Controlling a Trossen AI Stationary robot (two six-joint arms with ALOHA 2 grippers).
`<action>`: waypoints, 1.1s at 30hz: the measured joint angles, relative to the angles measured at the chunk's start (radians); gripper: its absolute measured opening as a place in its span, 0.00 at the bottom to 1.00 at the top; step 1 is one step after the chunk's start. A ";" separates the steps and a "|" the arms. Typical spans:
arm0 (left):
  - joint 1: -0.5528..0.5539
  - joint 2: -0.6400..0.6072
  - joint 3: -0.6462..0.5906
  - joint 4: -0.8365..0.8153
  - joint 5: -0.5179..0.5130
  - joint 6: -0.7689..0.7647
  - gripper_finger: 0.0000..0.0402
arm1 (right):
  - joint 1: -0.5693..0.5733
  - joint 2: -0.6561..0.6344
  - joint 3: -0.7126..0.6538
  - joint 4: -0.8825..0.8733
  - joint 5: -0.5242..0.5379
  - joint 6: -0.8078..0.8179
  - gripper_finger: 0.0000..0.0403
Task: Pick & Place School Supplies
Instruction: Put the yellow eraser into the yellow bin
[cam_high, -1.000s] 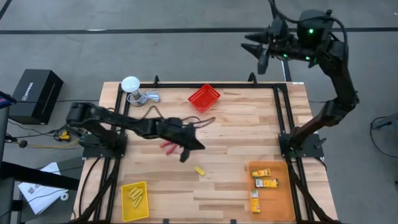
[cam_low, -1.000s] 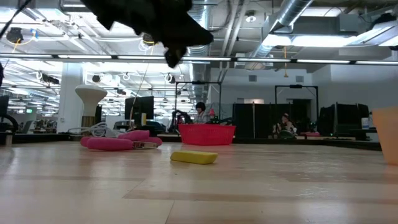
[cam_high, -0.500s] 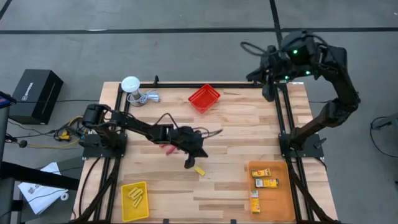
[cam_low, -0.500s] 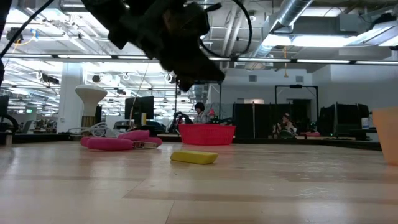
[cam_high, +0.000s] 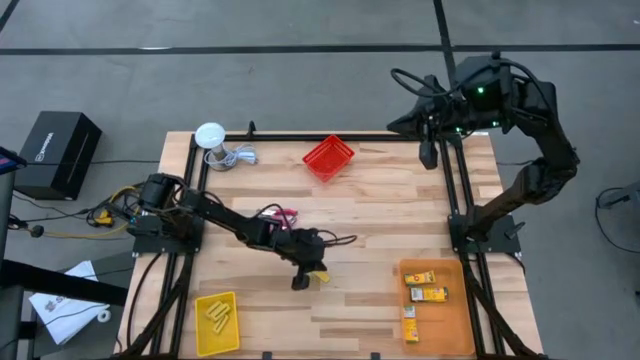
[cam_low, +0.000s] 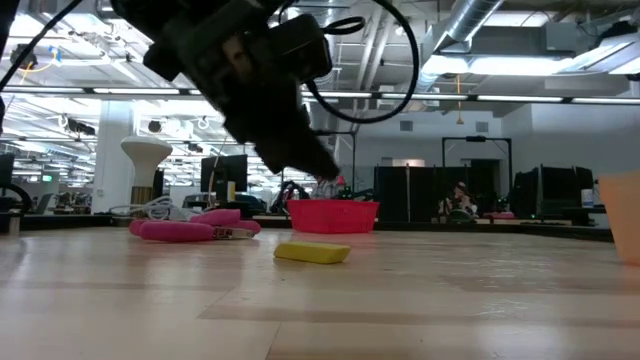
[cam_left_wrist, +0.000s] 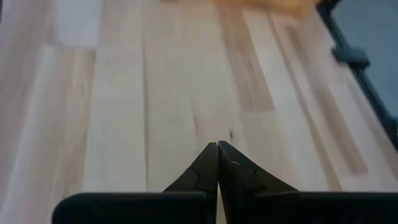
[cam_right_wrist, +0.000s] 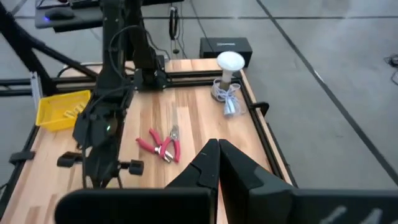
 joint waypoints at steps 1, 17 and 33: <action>-0.001 0.000 0.000 -0.018 0.007 0.012 0.00 | 0.008 0.001 0.000 0.008 0.014 0.009 0.00; 0.000 0.000 -0.064 -0.047 0.051 0.027 0.00 | 0.144 0.003 0.000 0.059 0.215 0.105 0.00; -0.022 -0.002 -0.068 0.021 -0.009 -0.027 0.00 | 0.148 0.003 0.000 0.110 0.223 0.116 0.00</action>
